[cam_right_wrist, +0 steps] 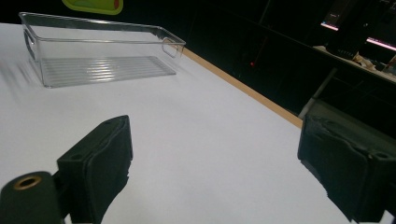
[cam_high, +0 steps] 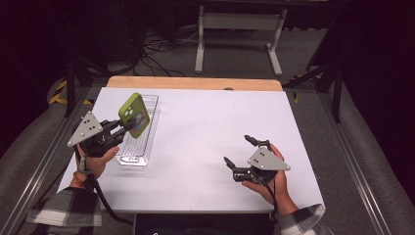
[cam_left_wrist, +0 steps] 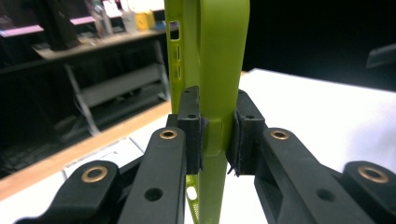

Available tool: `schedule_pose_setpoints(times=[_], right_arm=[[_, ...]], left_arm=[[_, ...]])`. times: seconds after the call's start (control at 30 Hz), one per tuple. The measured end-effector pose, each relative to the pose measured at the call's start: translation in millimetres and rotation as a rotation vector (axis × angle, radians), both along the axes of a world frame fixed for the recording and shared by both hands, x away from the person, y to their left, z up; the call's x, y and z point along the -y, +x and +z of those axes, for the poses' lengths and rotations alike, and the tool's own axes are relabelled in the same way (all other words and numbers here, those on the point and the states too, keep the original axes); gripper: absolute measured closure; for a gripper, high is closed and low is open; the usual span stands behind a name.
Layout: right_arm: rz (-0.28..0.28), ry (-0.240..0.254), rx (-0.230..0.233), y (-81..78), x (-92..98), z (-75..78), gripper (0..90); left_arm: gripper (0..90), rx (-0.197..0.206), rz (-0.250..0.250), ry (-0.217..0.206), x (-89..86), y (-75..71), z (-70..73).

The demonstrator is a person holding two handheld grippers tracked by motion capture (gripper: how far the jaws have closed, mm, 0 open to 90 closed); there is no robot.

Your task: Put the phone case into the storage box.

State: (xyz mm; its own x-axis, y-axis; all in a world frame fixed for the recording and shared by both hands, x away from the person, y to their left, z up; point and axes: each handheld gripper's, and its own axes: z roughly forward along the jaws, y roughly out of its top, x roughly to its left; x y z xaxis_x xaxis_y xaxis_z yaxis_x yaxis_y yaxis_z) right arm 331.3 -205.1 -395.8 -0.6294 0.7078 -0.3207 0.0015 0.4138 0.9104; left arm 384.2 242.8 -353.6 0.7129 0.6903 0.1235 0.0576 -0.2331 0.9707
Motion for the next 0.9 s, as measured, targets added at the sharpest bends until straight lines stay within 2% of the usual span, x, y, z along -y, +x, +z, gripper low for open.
schedule_pose_setpoints(times=[0.07, 0.1, 0.17, 0.3, 0.33, 0.4, 0.47, 0.57, 0.67, 0.73, 0.87, 0.9], right_arm=[[-0.004, 0.005, -0.006, 1.4, 0.8, 0.4, 11.3], [-0.009, 0.005, -0.004, 2.2, 1.0, 0.5, 11.3], [-0.007, 0.002, -0.006, 2.5, 1.2, 0.5, 11.3], [-0.009, -0.004, -0.017, 5.1, 2.5, -0.8, 11.7], [-0.009, -0.004, -0.017, 5.1, 2.5, -0.8, 11.7], [-0.011, -0.004, -0.024, 4.7, 3.5, -1.5, 12.0], [-0.013, -0.010, -0.031, 4.1, 4.5, -3.3, 12.1], [-0.016, -0.020, -0.038, 3.6, 5.6, -4.8, 12.1], [-0.017, -0.035, -0.045, 4.6, 7.0, -6.6, 12.1], [-0.011, -0.034, -0.052, 6.1, 7.7, -8.3, 12.1], [0.000, -0.057, -0.074, 12.2, 8.0, -12.9, 12.1], [-0.003, -0.055, -0.077, 13.4, 7.9, -13.6, 12.1]], left_arm=[[78.0, -0.021, -0.009, 0.018, -0.4, 10.4, -0.9], [77.9, -0.029, -0.022, 0.040, -1.1, 19.7, -0.8], [77.9, -0.037, -0.031, 0.045, -1.7, 24.8, -0.8], [77.9, -0.068, -0.079, 0.085, -4.2, 51.9, -3.2], [77.9, -0.068, -0.079, 0.085, -4.2, 51.9, -3.2], [77.9, -0.082, -0.080, 0.089, -5.2, 64.2, -5.6], [77.9, -0.102, -0.108, 0.080, -5.8, 75.2, -7.9], [77.9, -0.114, -0.126, 0.108, -3.6, 90.1, -10.2], [77.9, -0.127, -0.128, 0.113, -1.6, 104.5, -12.7], [77.9, -0.128, -0.117, 0.139, -1.2, 114.6, -14.6], [77.9, -0.143, -0.109, 0.143, -1.7, 133.3, -22.2], [77.9, -0.160, -0.108, 0.128, -1.9, 137.1, -24.4]])
